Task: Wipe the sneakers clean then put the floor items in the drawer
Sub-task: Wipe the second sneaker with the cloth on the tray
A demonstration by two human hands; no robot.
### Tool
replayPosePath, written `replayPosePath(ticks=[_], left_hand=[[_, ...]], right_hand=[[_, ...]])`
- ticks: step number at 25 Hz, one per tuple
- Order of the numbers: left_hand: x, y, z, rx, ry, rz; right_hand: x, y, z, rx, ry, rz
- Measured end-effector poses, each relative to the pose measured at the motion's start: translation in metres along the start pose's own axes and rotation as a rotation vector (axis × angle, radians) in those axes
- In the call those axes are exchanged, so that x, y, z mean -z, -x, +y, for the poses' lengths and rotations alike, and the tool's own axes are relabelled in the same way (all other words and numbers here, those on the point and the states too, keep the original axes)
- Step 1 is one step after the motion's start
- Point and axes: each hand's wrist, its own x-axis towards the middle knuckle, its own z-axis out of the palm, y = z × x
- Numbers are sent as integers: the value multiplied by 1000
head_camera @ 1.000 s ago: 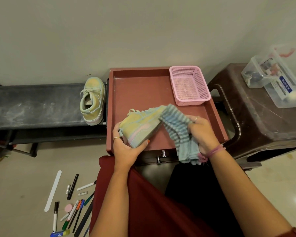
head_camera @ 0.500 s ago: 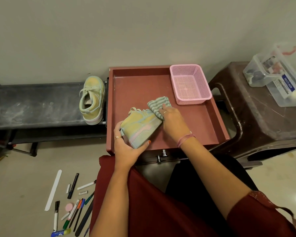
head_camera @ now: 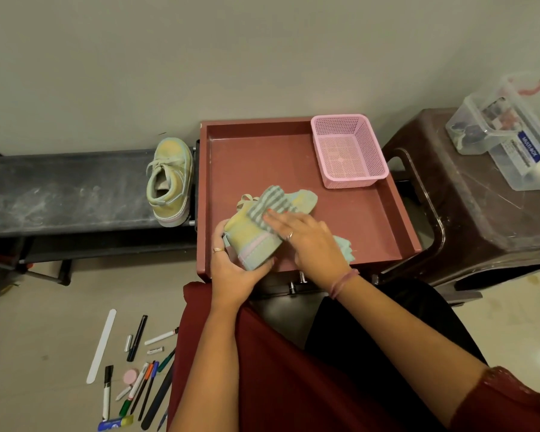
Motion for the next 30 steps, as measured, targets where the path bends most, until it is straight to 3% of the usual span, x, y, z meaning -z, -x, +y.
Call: replayPosePath(ticks=[3, 5, 10, 12, 17, 20, 25, 27, 30], left_hand=[[-1, 2, 2, -14, -44, -12], [-1, 1, 2, -9, -47, -17], [1, -1, 0, 50, 6, -26], [0, 0, -2, 85, 9, 5], [3, -1, -3, 88, 14, 8], [3, -1, -3, 54, -18, 11], [1, 0, -4, 19, -91, -19], [1, 0, -4, 12, -86, -31], [2, -2, -3, 31, -40, -50]], right_hand=[[-4, -26, 35, -297, 13, -111], [-2, -39, 37, -396, -37, -196], [13, -17, -47, -190, -218, -138], [15, 2, -72, -25, -120, -42], [-10, 1, -34, 180, 67, 42], [-21, -9, -3, 66, 56, 38], [-12, -43, 66, -287, 73, -64], [-8, -48, 50, -367, 21, -98], [-5, -31, -8, -243, -249, -56]])
